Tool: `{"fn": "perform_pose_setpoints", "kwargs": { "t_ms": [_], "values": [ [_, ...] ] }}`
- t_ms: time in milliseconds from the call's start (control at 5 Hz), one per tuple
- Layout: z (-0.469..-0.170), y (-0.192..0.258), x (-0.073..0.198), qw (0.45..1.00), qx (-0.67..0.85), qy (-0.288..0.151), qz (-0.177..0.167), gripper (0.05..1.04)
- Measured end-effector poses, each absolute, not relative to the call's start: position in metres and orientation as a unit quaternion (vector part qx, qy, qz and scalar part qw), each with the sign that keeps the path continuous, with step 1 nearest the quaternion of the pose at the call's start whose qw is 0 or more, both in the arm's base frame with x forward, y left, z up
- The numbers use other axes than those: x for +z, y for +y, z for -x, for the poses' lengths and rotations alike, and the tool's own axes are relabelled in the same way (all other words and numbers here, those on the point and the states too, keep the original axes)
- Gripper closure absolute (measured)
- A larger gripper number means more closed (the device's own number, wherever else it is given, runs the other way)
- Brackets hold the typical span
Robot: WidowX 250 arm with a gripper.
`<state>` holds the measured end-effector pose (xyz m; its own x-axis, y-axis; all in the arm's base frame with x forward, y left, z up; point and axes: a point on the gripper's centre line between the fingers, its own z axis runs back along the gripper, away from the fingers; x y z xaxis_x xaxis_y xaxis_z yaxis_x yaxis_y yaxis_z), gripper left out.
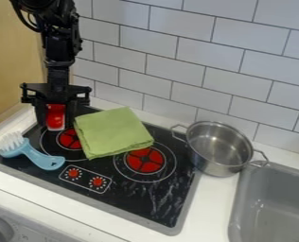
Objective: Move the red object
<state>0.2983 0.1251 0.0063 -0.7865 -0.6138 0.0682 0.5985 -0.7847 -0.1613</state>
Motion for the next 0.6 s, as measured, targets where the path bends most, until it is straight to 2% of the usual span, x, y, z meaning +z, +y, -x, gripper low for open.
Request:
{"fn": "perform_pose_setpoints", "kwargs": {
  "t_ms": [600],
  "values": [
    [-0.2893, 0.1229, 0.0097, 0.322, -0.939, 0.087, 0.087, 0.543]
  ]
}}
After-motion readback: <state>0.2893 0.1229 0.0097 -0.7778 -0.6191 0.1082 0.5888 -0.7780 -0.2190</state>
